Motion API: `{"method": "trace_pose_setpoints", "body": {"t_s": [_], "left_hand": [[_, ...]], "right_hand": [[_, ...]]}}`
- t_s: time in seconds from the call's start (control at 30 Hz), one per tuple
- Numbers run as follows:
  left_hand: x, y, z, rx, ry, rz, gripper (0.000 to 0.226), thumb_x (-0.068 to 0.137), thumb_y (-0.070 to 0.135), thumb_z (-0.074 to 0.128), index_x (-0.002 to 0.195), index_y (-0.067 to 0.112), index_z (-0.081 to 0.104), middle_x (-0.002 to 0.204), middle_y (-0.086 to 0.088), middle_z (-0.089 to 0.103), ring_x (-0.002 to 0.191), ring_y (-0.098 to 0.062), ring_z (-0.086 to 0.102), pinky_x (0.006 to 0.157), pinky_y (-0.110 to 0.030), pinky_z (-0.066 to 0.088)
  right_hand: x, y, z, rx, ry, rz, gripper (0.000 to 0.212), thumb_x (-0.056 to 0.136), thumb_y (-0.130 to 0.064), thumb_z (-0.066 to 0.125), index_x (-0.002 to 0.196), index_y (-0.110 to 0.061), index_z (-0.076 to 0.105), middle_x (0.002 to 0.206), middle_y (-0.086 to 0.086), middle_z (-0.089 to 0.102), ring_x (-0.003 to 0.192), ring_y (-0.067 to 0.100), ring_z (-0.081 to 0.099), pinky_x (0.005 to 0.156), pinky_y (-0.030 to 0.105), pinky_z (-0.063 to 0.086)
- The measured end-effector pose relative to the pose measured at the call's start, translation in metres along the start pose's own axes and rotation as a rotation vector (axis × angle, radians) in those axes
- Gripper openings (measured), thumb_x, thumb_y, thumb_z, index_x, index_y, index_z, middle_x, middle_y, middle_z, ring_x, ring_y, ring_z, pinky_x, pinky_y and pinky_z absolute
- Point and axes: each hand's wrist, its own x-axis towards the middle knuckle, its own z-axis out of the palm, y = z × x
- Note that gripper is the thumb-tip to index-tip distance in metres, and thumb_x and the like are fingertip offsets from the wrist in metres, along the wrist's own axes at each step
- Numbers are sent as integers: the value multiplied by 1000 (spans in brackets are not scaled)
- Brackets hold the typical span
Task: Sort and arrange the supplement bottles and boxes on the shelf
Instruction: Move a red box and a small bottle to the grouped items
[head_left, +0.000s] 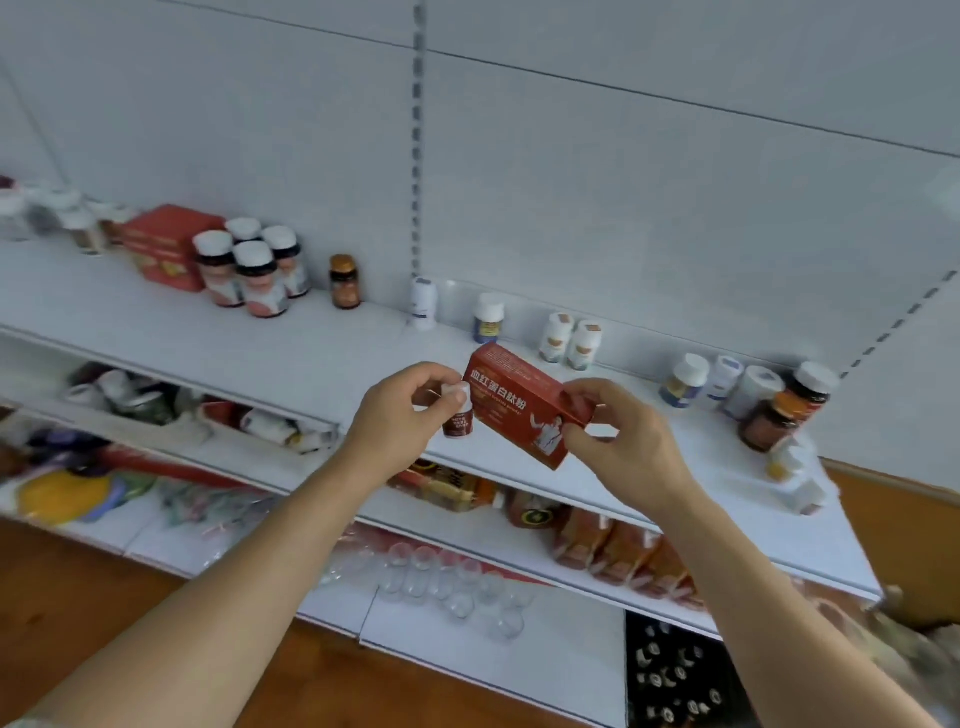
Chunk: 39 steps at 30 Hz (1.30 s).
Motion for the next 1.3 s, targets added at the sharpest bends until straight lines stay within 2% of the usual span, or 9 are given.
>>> {"method": "trace_pose_setpoints", "body": {"t_s": [0.17, 0.3, 0.47, 0.63, 0.77, 0.87, 1.0, 1.2, 1.3], "left_hand": [[-2, -25, -70, 14, 108, -49, 12, 89, 28, 70, 95, 38, 69, 92, 19, 70, 87, -2, 66, 82, -41, 59], [7, -40, -122, 54, 196, -92, 13, 89, 26, 70, 96, 37, 70, 94, 18, 71, 88, 0, 66, 84, -37, 58], [25, -53, -187, 91, 304, -153, 12, 89, 28, 70, 99, 33, 71, 94, 14, 71, 87, -8, 67, 83, -42, 58], [36, -68, -249, 154, 433, -174, 11, 90, 27, 68, 100, 32, 70, 93, 18, 69, 82, 2, 63, 79, -24, 53], [29, -92, -302, 165, 480, -198, 11, 93, 27, 65, 98, 36, 67, 97, 19, 68, 87, 7, 61, 74, -10, 45], [26, -113, -354, 139, 547, -188, 13, 92, 26, 67, 94, 39, 66, 98, 16, 69, 87, 4, 63, 80, -17, 50], [26, -142, -432, 137, 579, -180, 12, 90, 27, 69, 95, 38, 68, 96, 14, 70, 88, -2, 65, 84, -30, 55], [28, -174, -551, 198, 549, -178, 13, 90, 27, 69, 102, 30, 69, 101, 11, 70, 90, 0, 64, 83, -17, 50], [35, -193, -598, 222, 532, -188, 14, 90, 28, 68, 104, 30, 69, 102, 14, 69, 91, 4, 63, 81, -14, 49]], "right_hand": [[35, -28, 63, -52, -81, -109, 38, 85, -14, 67, 121, -28, 65, 109, -11, 64, 101, -1, 59, 73, 5, 49], [74, -50, 112, -39, -134, -206, 38, 86, -12, 67, 120, -29, 66, 107, -18, 62, 101, 3, 61, 76, 8, 51], [126, -77, 175, -32, -193, -323, 37, 86, -17, 68, 120, -30, 67, 105, -25, 61, 97, 6, 62, 82, 18, 54], [171, -117, 241, -94, -229, -483, 37, 86, -26, 70, 123, -29, 67, 108, -19, 63, 102, 12, 54, 87, 30, 50], [194, -154, 301, -85, -296, -573, 37, 83, -23, 72, 121, -23, 69, 107, -7, 68, 95, 17, 58, 82, 41, 54], [204, -191, 348, -90, -323, -632, 38, 83, -21, 73, 121, -21, 68, 103, -4, 67, 88, 16, 58, 80, 37, 54], [212, -240, 417, -103, -329, -651, 38, 80, -26, 69, 118, -21, 69, 107, -4, 68, 90, 16, 59, 81, 38, 54], [216, -306, 510, -135, -284, -640, 37, 80, -19, 73, 117, -18, 69, 110, -1, 70, 93, 16, 59, 82, 30, 50], [224, -330, 549, -131, -284, -616, 39, 80, -19, 73, 119, -19, 67, 110, -2, 68, 94, 17, 58, 82, 32, 50]]}}
